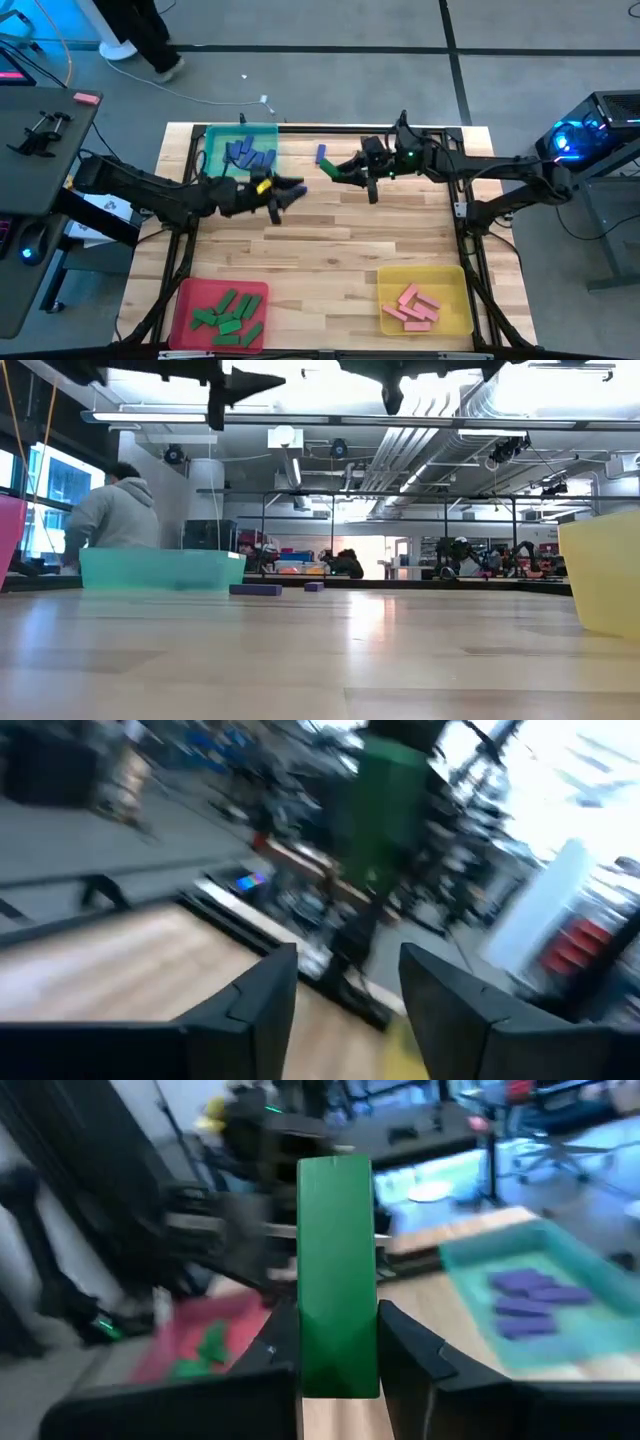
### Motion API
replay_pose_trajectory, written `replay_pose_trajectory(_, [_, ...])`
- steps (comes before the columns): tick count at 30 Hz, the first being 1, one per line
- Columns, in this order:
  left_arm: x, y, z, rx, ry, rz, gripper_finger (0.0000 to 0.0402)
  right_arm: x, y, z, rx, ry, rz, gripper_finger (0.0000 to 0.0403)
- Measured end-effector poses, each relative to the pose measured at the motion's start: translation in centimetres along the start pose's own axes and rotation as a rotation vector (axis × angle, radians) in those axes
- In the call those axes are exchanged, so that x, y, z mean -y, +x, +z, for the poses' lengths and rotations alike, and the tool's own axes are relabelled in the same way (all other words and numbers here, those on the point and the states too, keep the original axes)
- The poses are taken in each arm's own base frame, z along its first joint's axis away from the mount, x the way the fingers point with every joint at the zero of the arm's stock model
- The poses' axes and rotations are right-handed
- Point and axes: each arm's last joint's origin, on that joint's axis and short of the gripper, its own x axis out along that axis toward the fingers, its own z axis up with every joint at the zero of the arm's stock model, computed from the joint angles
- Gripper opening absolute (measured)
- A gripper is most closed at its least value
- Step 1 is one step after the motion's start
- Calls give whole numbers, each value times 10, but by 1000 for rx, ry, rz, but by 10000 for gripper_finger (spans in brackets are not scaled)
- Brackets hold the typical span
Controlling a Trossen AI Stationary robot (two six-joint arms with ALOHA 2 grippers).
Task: Sort blocks
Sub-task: Put the green block into the red bin
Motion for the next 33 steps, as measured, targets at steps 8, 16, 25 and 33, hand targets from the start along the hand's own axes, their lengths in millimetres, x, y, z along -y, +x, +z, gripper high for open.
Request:
replay_pose_trajectory(8, [-21, 14, 30, 170, -45, 25, 248, -3, 17, 1, 106, 74, 59, 52])
replay_pose_trajectory(16, [-9, 31, 51, 164, 103, -135, 289, -1, 22, 2, 138, 96, 68, 52])
replay_pose_trajectory(25, [-7, 52, 56, 163, 121, -154, 289, -3, 27, -2, 126, 114, 79, 52])
replay_pose_trajectory(33, [-13, 57, 51, 81, 19, -254, 248, -5, 28, -3, 129, 142, 74, 72])
